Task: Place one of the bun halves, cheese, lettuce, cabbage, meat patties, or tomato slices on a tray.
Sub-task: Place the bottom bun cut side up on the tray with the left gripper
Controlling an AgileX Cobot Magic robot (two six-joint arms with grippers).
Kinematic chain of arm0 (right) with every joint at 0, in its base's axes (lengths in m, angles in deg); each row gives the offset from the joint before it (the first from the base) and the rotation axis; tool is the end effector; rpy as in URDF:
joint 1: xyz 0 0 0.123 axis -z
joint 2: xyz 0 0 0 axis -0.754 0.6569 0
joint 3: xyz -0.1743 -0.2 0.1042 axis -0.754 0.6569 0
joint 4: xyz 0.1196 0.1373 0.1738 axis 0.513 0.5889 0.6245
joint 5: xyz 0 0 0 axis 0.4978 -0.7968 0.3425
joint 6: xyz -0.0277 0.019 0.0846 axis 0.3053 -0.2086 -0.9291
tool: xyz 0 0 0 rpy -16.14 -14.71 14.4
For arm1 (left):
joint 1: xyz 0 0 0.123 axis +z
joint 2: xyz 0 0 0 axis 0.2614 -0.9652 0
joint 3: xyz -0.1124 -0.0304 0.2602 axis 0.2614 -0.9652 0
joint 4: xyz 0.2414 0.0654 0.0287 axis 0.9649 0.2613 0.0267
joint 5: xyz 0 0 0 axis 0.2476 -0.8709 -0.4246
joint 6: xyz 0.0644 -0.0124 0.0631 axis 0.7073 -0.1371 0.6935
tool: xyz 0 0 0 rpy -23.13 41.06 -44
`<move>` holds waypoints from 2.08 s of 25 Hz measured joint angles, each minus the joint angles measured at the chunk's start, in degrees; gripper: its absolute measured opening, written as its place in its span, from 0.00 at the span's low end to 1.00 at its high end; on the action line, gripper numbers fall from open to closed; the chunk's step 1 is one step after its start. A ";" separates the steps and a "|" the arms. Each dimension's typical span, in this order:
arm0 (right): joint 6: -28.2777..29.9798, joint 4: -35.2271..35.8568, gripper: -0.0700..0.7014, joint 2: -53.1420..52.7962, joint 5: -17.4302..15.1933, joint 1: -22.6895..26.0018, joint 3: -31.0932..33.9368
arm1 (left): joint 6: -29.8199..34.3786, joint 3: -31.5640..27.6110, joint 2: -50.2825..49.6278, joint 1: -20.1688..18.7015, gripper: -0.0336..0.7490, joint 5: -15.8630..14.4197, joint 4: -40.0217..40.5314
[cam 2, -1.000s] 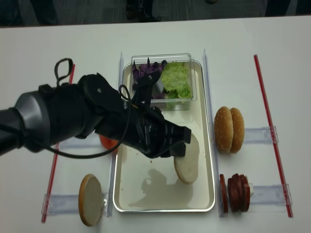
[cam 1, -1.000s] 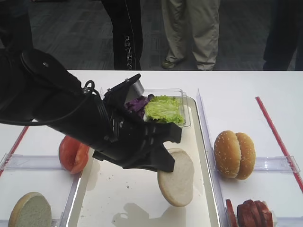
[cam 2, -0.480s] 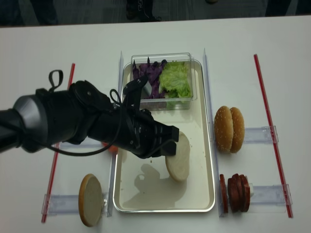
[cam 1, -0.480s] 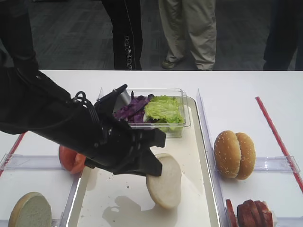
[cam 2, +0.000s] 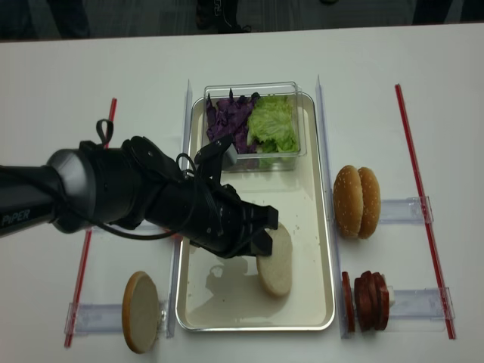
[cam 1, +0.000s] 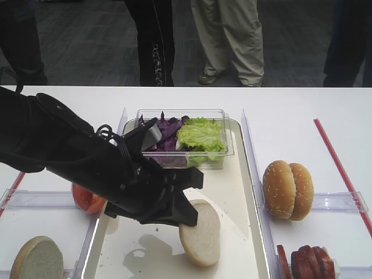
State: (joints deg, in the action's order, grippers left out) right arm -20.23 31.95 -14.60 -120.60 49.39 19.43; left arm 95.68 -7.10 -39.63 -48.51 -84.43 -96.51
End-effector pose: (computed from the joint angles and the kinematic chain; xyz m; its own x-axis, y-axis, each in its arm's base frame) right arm -0.0082 0.0085 0.2697 -0.4986 0.0328 -0.8662 -0.0583 0.9958 0.0713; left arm 0.2295 -0.2119 0.1710 -0.9745 0.1146 -0.1927 0.2170 0.6988 -0.6816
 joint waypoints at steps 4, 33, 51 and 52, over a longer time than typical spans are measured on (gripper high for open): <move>0.00 0.00 0.69 0.00 0.00 0.00 0.00 | -0.30 0.00 -0.10 0.51 0.12 0.11 -0.28; 0.00 0.00 0.69 0.00 -0.12 0.00 0.00 | -7.14 0.00 -2.76 2.03 0.15 0.34 5.79; 0.00 0.00 0.69 0.00 -0.12 0.00 0.00 | -8.29 0.00 -2.76 2.03 0.42 1.87 11.80; 0.00 0.00 0.69 0.00 -0.12 0.00 0.00 | -8.42 0.00 -2.76 2.03 0.42 1.87 12.21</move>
State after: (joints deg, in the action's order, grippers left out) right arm -20.23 31.95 -14.60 -120.72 49.39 19.43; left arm 87.26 -7.10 -42.38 -46.48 -82.57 -84.30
